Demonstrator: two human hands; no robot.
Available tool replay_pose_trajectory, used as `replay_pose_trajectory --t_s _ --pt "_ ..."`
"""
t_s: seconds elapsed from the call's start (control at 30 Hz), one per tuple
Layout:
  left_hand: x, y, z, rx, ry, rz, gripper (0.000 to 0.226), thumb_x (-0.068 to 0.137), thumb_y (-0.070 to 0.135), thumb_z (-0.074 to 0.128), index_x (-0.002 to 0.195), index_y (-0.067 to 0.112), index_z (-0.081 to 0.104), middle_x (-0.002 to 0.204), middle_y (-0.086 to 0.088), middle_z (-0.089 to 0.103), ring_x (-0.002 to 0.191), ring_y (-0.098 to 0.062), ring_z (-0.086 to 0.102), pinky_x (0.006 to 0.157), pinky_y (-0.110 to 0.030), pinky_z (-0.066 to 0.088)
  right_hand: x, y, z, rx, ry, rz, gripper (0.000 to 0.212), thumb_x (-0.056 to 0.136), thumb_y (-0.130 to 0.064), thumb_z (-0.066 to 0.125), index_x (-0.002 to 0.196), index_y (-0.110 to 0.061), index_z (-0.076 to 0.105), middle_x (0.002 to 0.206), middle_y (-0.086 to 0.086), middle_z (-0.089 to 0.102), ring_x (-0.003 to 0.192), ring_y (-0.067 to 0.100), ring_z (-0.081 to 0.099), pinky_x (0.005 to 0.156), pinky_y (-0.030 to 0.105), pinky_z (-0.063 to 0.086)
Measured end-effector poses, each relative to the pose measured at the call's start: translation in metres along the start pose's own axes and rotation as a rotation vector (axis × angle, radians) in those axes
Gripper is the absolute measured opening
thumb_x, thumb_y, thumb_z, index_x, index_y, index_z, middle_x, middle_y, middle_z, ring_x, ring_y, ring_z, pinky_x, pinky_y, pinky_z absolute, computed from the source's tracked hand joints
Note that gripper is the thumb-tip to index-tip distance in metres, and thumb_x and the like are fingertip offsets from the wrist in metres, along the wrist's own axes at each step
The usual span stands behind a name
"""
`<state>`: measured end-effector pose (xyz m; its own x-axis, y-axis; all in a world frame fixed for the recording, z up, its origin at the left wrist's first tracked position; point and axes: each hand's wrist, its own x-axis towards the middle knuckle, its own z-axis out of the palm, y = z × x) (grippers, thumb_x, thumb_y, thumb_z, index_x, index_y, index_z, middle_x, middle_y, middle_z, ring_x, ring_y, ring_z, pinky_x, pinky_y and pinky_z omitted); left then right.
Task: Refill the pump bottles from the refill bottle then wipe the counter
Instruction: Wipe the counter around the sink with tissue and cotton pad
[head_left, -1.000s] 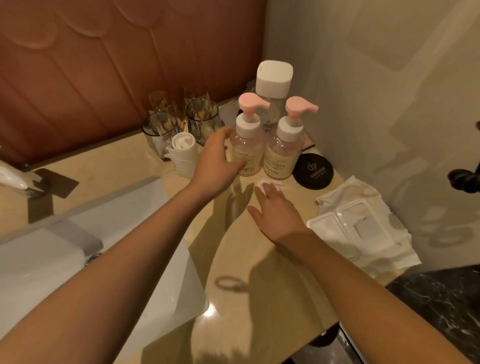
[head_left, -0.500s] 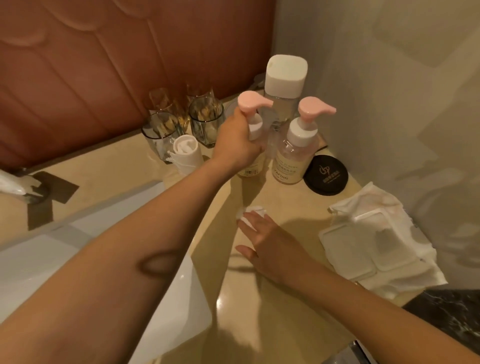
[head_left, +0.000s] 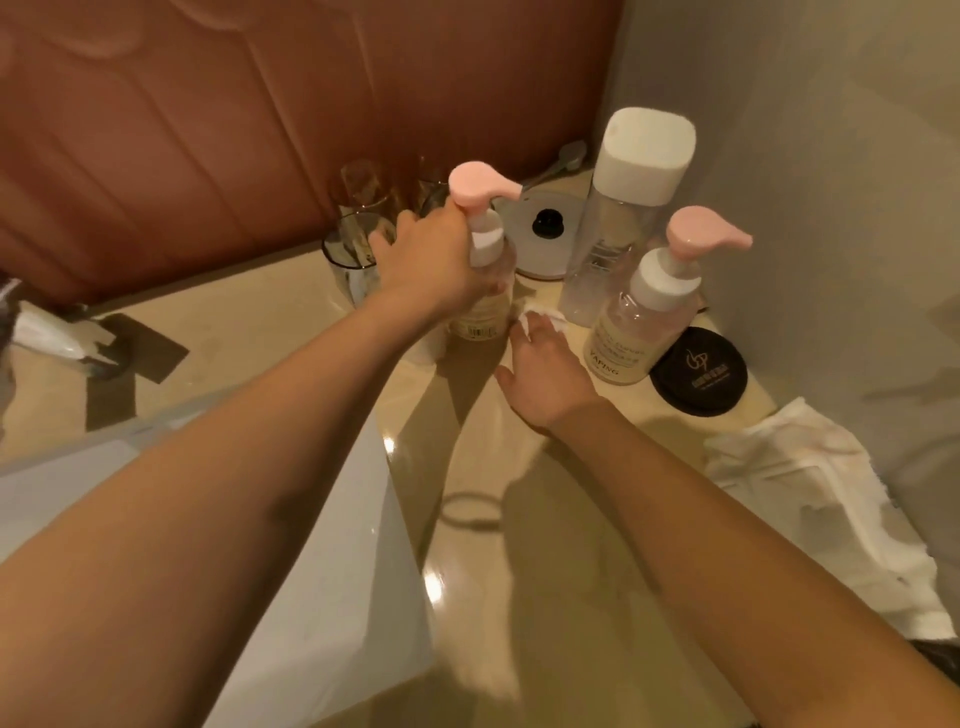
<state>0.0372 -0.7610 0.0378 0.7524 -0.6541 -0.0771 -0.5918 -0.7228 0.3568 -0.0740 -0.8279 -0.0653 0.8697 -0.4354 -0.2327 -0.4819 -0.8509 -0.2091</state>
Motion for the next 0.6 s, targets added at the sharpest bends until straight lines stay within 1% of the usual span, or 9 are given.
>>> replay_pose_trajectory --t_s 0.1,0.17,0.23,0.3,0.37,0.43,0.47,0.53,0.6 --pt "-0.001 -0.008 0.005 -0.058 -0.011 0.037 0.071 0.078 0.047 0.070 0.135 0.024 0.035 0.133 -0.002 0.051 0.126 -0.033 0.041 0.105 -0.057 0.024 -0.005 0.000 -0.010 0.018 -0.023 -0.005 0.061 0.099 -0.030 0.040 0.149 -0.003 0.016 0.157 0.017 0.013 0.145 0.030 0.011 0.115 0.037 0.015" --pt "-0.004 -0.017 0.009 -0.092 -0.010 0.079 0.084 0.076 0.049 0.071 0.142 0.029 0.024 0.140 -0.002 0.045 0.129 -0.035 0.037 0.106 -0.059 0.023 -0.012 0.002 -0.013 0.033 -0.032 -0.018 0.058 0.098 -0.030 0.041 0.147 -0.006 0.023 0.155 0.014 0.020 0.141 0.030 0.022 0.111 0.038 0.024" --pt "-0.010 -0.026 0.010 -0.113 -0.011 0.088 0.102 0.071 0.053 0.074 0.148 0.030 0.010 0.146 -0.005 0.037 0.133 -0.036 0.032 0.106 -0.058 0.023 -0.027 0.003 -0.013 0.025 -0.062 -0.032 0.055 0.097 -0.033 0.041 0.145 -0.010 0.028 0.152 0.012 0.025 0.134 0.031 0.032 0.103 0.038 0.033" --pt "-0.015 -0.035 0.009 -0.048 -0.015 0.066 0.113 0.068 0.051 0.077 0.151 0.025 0.004 0.149 -0.008 0.032 0.135 -0.035 0.028 0.109 -0.053 0.025 -0.049 0.002 -0.010 0.005 -0.105 -0.090 0.053 0.097 -0.035 0.041 0.144 -0.012 0.029 0.153 0.009 0.024 0.133 0.029 0.034 0.101 0.036 0.035" --pt "-0.019 -0.045 0.009 0.031 -0.024 0.103 0.101 0.071 0.039 0.079 0.148 0.016 0.019 0.143 -0.012 0.038 0.129 -0.032 0.035 0.105 -0.045 0.032 -0.078 -0.001 -0.006 0.031 -0.135 -0.178 0.053 0.098 -0.036 0.040 0.145 -0.015 0.029 0.155 0.005 0.021 0.137 0.025 0.029 0.104 0.032 0.031" --pt "-0.022 -0.052 0.012 0.045 -0.007 0.172 0.069 0.078 0.027 0.074 0.136 0.011 0.040 0.126 -0.013 0.049 0.114 -0.029 0.046 0.092 -0.038 0.040 -0.105 -0.007 -0.001 0.102 -0.177 -0.245 0.052 0.099 -0.036 0.039 0.146 -0.017 0.026 0.157 0.002 0.015 0.140 0.021 0.024 0.106 0.029 0.029" --pt "-0.023 -0.054 0.013 0.031 0.015 0.184 0.057 0.081 0.021 0.071 0.132 0.010 0.046 0.120 -0.012 0.050 0.108 -0.029 0.049 0.087 -0.035 0.040 -0.115 -0.011 0.002 0.133 -0.196 -0.275 0.053 0.099 -0.036 0.038 0.147 -0.016 0.024 0.158 0.001 0.012 0.141 0.020 0.019 0.108 0.029 0.027" --pt "-0.023 -0.058 0.013 -0.003 0.051 0.176 0.049 0.084 0.013 0.067 0.130 0.009 0.050 0.118 -0.013 0.051 0.106 -0.029 0.050 0.084 -0.031 0.039 -0.123 -0.016 0.009 0.140 -0.210 -0.319 0.057 0.100 -0.038 0.036 0.149 -0.014 0.018 0.159 0.001 0.006 0.145 0.018 0.006 0.115 0.030 0.019" --pt "-0.022 -0.062 0.010 -0.014 0.062 0.160 0.051 0.084 0.014 0.068 0.131 0.009 0.050 0.123 -0.014 0.052 0.110 -0.029 0.050 0.088 -0.033 0.040 -0.117 -0.018 0.013 0.176 -0.199 -0.315 0.057 0.100 -0.039 0.037 0.149 -0.016 0.019 0.159 -0.001 0.005 0.146 0.015 0.002 0.115 0.029 0.015"
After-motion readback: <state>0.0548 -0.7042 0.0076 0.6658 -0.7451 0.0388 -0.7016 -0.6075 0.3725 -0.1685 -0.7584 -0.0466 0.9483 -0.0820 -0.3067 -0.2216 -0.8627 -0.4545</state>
